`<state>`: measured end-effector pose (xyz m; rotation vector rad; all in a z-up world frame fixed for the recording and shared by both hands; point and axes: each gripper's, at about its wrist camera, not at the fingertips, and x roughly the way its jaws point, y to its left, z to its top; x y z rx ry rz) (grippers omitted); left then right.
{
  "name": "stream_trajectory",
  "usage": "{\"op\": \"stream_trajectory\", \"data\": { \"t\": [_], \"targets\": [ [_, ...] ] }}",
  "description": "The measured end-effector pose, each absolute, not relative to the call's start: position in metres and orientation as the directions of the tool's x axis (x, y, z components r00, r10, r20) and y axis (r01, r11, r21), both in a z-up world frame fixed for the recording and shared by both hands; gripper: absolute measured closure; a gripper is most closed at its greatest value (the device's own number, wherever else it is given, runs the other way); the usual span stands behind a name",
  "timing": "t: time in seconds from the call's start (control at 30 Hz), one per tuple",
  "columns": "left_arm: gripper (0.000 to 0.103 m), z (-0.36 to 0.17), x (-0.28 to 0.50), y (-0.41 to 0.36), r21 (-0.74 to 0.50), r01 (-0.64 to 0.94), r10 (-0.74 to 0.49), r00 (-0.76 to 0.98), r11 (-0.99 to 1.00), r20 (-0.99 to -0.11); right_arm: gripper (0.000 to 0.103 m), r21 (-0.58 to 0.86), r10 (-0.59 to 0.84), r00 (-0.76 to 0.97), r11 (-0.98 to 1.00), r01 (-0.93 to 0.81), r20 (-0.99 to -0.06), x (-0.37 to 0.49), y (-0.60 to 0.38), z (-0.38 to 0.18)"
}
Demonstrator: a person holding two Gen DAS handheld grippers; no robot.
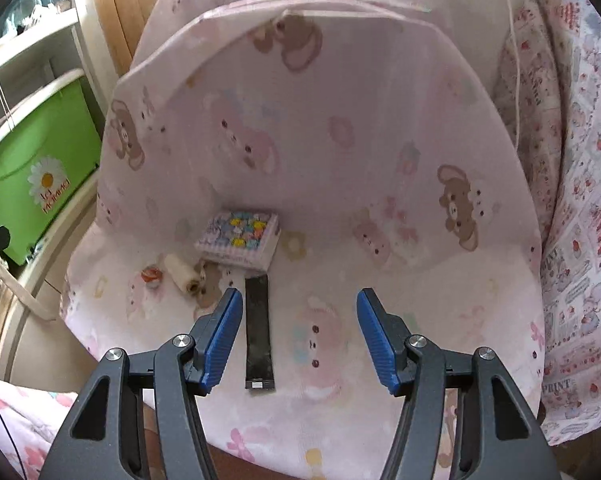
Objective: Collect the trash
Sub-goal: 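Grasp the red-and-white wrapped candy with the left tool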
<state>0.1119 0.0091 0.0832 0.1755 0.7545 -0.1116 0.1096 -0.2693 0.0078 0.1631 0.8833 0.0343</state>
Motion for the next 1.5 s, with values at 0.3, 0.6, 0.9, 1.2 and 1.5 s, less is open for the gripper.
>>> {"op": "stream_trajectory", "data": {
  "t": [0.3, 0.6, 0.9, 1.2, 1.5],
  "targets": [
    [0.025, 0.018, 0.137, -0.016, -0.010, 0.157, -0.125, 0.746, 0.988, -0.654, 0.037, 0.129, 0.059, 0.654, 0.990, 0.060, -0.755, 0.102, -0.277, 0.007],
    [0.038, -0.035, 0.159, -0.053, 0.084, 0.377, -0.226, 0.703, 0.923, -0.674, 0.037, 0.090, 0.006, 0.631, 0.991, 0.101, -0.775, 0.106, -0.279, -0.006],
    [0.054, -0.057, 0.168, -0.069, 0.027, 0.404, -0.255, 0.626, 0.914, -0.736, 0.037, 0.089, 0.002, 0.617, 0.990, 0.110, -0.787, 0.105, -0.283, -0.011],
    [0.088, -0.057, 0.178, -0.045, -0.096, 0.320, -0.276, 0.584, 0.942, -0.763, 0.037, 0.112, 0.024, 0.604, 0.988, 0.107, -0.796, 0.105, -0.283, -0.015],
    [0.089, -0.029, 0.138, -0.018, 0.008, 0.269, -0.168, 0.625, 0.963, -0.763, 0.037, 0.096, 0.071, 0.618, 0.995, 0.006, -0.783, 0.099, -0.260, -0.015]
  ]
}}
